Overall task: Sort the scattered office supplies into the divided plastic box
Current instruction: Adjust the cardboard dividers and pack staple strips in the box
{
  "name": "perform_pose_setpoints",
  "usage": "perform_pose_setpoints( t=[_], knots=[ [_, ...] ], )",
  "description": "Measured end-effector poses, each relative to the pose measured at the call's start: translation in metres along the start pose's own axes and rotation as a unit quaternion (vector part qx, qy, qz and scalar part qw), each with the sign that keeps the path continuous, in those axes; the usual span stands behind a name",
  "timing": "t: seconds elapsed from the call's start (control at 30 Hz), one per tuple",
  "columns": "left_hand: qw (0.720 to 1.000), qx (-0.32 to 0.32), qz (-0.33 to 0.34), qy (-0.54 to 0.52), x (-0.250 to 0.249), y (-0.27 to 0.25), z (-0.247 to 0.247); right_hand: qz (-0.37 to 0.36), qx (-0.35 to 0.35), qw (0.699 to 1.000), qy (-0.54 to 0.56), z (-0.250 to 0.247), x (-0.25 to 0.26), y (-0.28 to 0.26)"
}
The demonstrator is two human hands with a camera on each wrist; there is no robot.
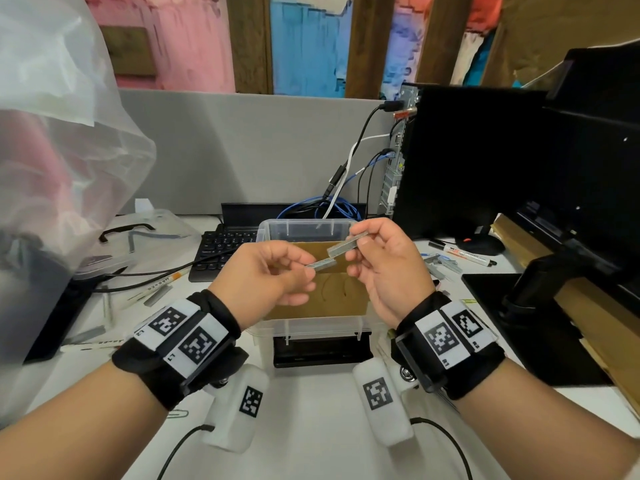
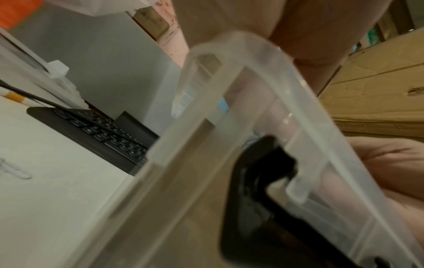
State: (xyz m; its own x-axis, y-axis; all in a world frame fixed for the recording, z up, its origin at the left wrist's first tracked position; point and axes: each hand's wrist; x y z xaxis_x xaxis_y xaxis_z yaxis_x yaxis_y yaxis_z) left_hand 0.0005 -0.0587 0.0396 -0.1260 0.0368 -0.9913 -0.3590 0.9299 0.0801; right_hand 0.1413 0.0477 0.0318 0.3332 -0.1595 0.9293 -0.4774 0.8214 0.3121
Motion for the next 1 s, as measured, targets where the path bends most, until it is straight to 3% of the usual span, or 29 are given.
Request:
perform_pose_setpoints(
  t=[0.3, 0.57, 0.8, 1.0],
  knots=[
    [0.996, -0.009, -0.022, -0.088, -0.0005, 0.0013, -0.0039, -0.019, 0.055, 0.997, -0.056, 0.0003, 0.0009, -0.0027],
    [0.985, -0.032, -0.029, -0.167, 0.0005, 0.0024, -0.0071, 0.01, 0.074, 0.991, -0.11, 0.0043, 0.0022, -0.003],
    [0.985, -0.023, -0.017, -0.172, 0.0015, 0.0022, -0.0069, -0.022, 0.047, 0.991, -0.125, 0.0066, 0.0029, -0.0068],
    [0.99, -0.013, -0.001, -0.139, 0.0016, -0.0003, -0.006, 0.0, 0.063, 0.99, -0.126, 0.0068, 0.0015, -0.0053]
  ],
)
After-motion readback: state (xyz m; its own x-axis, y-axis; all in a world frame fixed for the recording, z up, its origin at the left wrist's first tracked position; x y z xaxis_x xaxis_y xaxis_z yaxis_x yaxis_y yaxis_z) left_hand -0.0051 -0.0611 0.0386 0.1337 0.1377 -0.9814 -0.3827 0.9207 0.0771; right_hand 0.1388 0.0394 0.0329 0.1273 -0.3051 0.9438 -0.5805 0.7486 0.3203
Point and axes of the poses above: each hand's wrist, its own y-axis towards the middle knuckle, its own z-axis out of the palm, x = y × z, and after that the axes turned 2 degrees about -z, right-handed
